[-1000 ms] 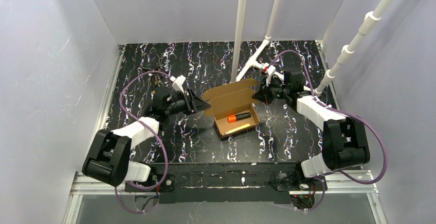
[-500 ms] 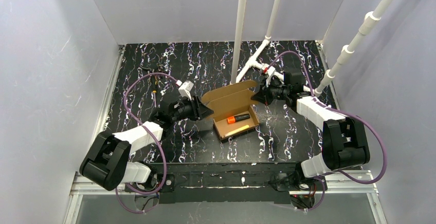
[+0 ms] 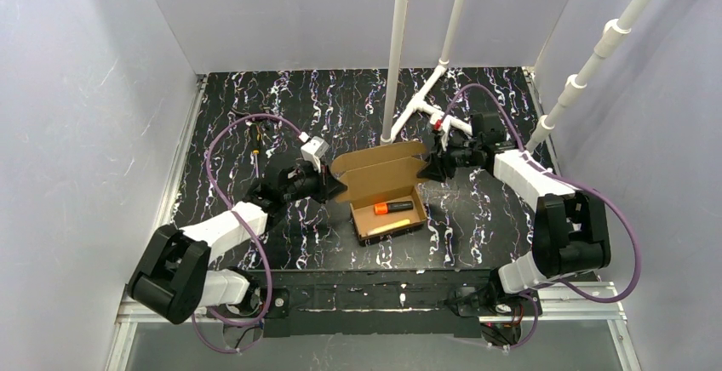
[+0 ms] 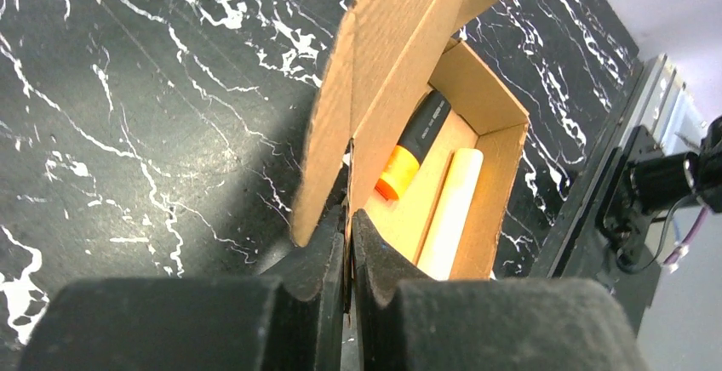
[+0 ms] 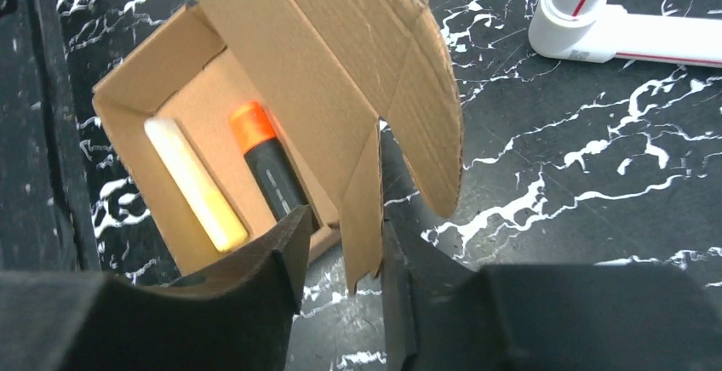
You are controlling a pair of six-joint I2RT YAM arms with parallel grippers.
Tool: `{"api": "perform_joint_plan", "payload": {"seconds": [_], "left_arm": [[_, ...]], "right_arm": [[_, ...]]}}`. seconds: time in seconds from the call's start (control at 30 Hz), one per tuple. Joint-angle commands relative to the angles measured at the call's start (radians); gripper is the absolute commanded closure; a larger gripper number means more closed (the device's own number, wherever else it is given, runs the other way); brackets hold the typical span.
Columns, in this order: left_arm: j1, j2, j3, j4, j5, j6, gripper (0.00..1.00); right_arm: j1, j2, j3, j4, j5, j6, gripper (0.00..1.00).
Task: Fold the paper box
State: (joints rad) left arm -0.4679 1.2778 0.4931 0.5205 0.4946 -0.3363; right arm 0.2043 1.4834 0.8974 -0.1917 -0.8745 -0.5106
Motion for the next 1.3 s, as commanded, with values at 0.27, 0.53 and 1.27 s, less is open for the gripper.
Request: {"api": "perform_joint_plan", "payload": {"seconds": [0.27,0.53,1.27], "left_arm": [[0.006,-0.144,0.082,-0.255,0.053,0.332,0.97],[0.005,-0.159,0.086,-0.257,0.090,0.368,0.97],[0.006,-0.188,0.072,-0.248,0.062,0.294,0.98]], "right_arm": [[-0.195,-0.011,0.187,-0.586,-0.176,-0.559,0.44],[-0.149,-0.058,-0.027,0.169,0.051,0.060,0.81],[0.012,-0.010,-0.026,0.073,-0.018,-0.005,0.83]]}}
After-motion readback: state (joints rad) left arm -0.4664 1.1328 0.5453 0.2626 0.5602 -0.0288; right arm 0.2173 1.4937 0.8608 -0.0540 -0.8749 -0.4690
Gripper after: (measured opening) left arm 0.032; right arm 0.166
